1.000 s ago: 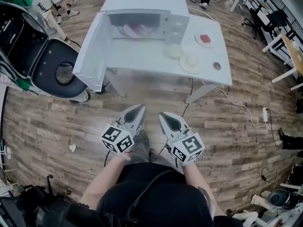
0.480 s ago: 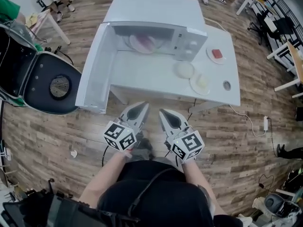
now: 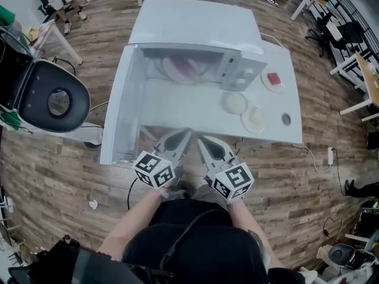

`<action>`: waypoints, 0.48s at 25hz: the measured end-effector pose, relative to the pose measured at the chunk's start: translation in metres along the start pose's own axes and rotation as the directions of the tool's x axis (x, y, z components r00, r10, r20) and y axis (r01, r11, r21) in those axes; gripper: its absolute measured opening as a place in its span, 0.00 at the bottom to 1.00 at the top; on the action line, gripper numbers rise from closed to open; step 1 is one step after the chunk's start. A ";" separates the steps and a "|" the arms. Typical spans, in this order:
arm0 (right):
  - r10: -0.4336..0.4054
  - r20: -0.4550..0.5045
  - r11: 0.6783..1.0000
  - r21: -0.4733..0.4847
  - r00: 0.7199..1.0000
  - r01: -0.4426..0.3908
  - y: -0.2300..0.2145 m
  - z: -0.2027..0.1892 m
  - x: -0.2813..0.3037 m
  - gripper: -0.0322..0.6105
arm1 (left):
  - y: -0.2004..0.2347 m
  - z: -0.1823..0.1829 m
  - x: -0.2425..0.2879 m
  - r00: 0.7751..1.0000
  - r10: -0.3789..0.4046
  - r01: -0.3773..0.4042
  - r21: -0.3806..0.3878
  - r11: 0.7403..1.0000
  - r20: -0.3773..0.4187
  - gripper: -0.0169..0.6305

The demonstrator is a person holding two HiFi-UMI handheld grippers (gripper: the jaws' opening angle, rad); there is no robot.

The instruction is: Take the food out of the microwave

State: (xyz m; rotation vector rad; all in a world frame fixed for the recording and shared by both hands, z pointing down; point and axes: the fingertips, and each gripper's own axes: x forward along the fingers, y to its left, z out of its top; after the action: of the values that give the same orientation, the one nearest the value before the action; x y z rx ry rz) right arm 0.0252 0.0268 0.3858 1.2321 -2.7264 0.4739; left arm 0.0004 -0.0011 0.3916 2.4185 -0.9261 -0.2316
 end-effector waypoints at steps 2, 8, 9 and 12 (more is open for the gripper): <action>-0.011 -0.009 1.000 0.010 1.000 0.011 -0.003 -0.001 0.004 0.08 | 0.005 -0.001 0.001 1.000 0.000 0.000 -0.023 1.000 -0.003 0.04; -0.025 -0.037 0.999 0.042 0.999 0.026 -0.011 -0.007 0.013 0.08 | 0.022 -0.007 -0.003 0.999 0.037 -0.038 -0.080 0.996 -0.014 0.04; -0.024 -0.040 0.998 0.053 0.999 0.027 -0.014 -0.009 0.016 0.08 | 0.026 -0.007 -0.002 0.999 0.044 -0.045 -0.090 0.995 -0.010 0.04; -0.027 -0.047 0.995 0.096 0.999 0.032 -0.027 -0.015 0.027 0.08 | 0.038 -0.008 0.004 0.998 0.061 -0.060 -0.123 0.991 0.007 0.04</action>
State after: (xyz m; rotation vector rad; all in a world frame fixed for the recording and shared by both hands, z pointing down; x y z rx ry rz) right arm 0.0271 -0.0042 0.4119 1.2652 -2.6720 0.6303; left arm -0.0154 -0.0245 0.4185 2.2751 -0.9594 -0.2714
